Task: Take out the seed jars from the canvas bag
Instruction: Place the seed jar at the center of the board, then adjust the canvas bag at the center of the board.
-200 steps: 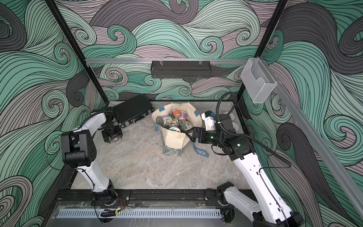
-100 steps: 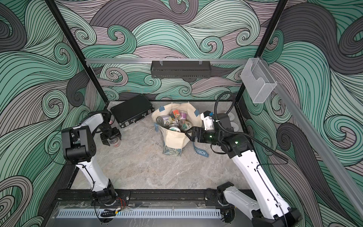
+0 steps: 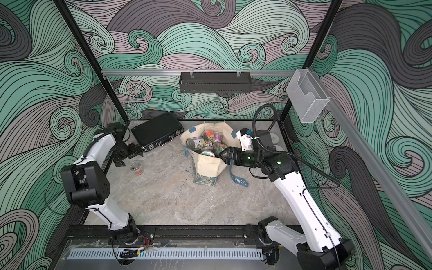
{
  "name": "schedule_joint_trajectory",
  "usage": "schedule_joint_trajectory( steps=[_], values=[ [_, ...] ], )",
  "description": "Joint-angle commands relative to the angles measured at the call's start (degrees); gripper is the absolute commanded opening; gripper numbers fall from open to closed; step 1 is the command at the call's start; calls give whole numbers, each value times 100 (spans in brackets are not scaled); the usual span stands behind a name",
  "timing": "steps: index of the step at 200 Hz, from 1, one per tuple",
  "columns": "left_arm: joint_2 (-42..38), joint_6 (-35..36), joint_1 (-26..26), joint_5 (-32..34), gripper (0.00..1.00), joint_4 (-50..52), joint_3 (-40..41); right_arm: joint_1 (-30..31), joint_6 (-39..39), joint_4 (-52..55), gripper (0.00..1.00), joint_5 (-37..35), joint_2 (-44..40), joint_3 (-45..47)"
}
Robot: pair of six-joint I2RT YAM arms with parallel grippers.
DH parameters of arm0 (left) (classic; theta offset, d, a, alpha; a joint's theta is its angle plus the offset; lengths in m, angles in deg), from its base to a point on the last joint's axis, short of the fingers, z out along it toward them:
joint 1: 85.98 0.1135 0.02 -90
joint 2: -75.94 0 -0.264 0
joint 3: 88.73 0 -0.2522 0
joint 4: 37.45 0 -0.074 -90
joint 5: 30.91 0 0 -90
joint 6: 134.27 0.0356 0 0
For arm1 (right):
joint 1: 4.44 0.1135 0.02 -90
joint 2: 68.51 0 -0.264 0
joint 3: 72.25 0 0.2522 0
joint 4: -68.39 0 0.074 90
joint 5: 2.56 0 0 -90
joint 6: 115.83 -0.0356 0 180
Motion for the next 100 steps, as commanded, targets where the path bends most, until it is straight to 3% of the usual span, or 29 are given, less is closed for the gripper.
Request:
schedule_joint_trajectory(
  steps=[1,49,71,100],
  values=[
    [-761,1,-158,-633,99,-365,-240,-7,168,35,98,52,289,-294],
    [-1047,-85,-1919,-1101,99,-2163,-209,25,282,-56,90,88,1498,-1040],
    [-874,60,-2375,-1391,99,-2892,-28,92,306,-66,79,62,2119,-1347],
    [-583,253,-2642,-1576,97,-2949,49,379,355,-31,65,-128,2737,-1564]
  ],
)
